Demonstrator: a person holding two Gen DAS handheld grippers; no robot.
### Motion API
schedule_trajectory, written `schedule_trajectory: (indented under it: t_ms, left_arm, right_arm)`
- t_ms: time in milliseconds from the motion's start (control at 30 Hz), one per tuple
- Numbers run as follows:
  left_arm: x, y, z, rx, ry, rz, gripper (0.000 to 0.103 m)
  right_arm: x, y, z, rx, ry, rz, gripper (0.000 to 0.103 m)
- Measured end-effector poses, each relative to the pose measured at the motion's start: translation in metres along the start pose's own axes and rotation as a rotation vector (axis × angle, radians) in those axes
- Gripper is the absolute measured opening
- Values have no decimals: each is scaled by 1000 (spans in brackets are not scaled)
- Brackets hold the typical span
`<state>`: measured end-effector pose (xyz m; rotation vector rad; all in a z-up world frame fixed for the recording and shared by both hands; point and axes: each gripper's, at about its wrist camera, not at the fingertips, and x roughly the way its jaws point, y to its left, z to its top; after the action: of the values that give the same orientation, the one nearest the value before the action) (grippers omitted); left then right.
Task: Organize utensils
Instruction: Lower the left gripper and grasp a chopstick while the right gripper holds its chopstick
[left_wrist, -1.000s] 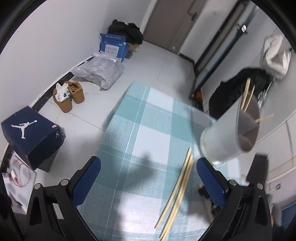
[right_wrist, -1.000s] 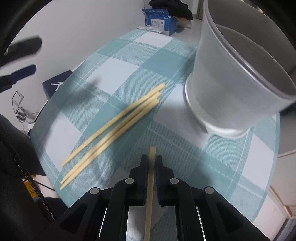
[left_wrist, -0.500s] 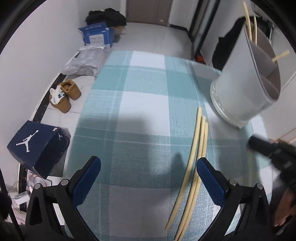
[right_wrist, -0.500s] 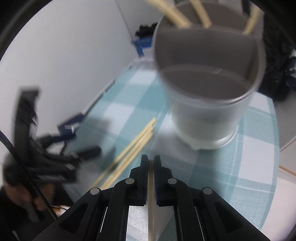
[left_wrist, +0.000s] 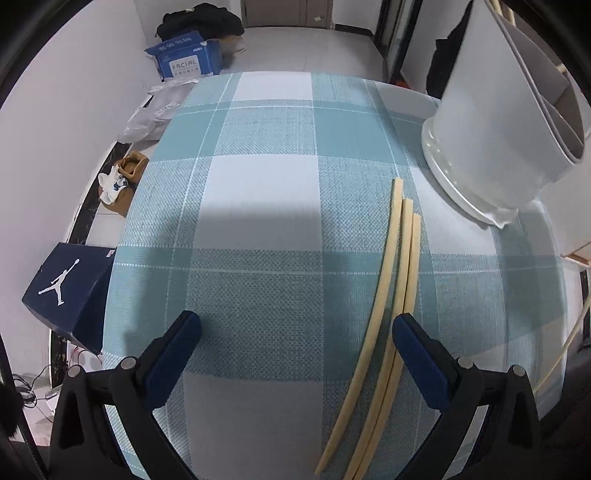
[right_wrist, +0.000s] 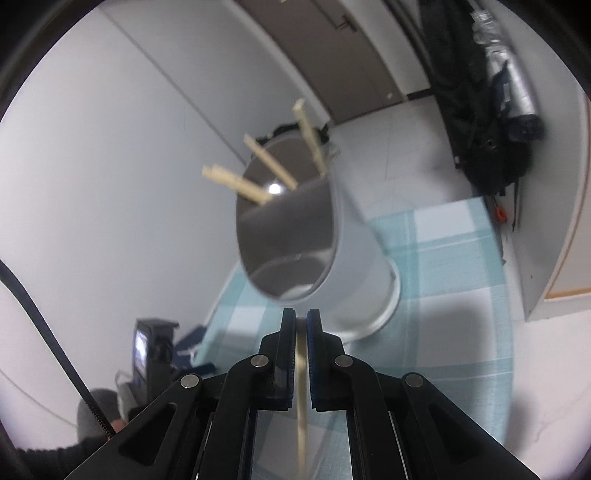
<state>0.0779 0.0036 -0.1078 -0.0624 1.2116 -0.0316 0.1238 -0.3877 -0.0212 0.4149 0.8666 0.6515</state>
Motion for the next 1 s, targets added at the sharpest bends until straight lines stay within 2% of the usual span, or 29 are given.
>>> schedule_trajectory:
  t_ms: [167, 400, 633, 733, 800, 867, 933, 967, 1000]
  left_arm:
    - [5, 1, 8, -18, 12, 50, 101]
    - [11, -8, 18, -8, 23, 61, 101]
    - [16, -24, 39, 105, 11, 95, 97]
    - [17, -35, 50, 171, 5, 100, 86]
    - [17, -45, 55, 220, 16, 101, 70]
    - [18, -54, 58, 265, 21, 130, 64]
    - [18, -55, 61, 272, 38, 100, 47]
    - [19, -51, 62, 253, 51, 61, 31]
    - [20, -48, 64, 221, 66, 17, 20]
  right_arm:
    - [-20, -21, 1, 56, -23, 15, 5]
    - [-33, -28, 5, 60, -41, 10, 5]
    - [-41, -23, 7, 7, -65, 15, 5]
    - [-44, -20, 9, -10, -76, 18, 5]
    - [-44, -20, 10, -10, -78, 22, 5]
    - [-44, -20, 10, -12, -77, 22, 5]
    - [-44, -20, 10, -13, -77, 19, 5]
    - [-43, -21, 10, -11, -75, 21, 5]
    - [-43, -22, 10, -9, -74, 21, 5]
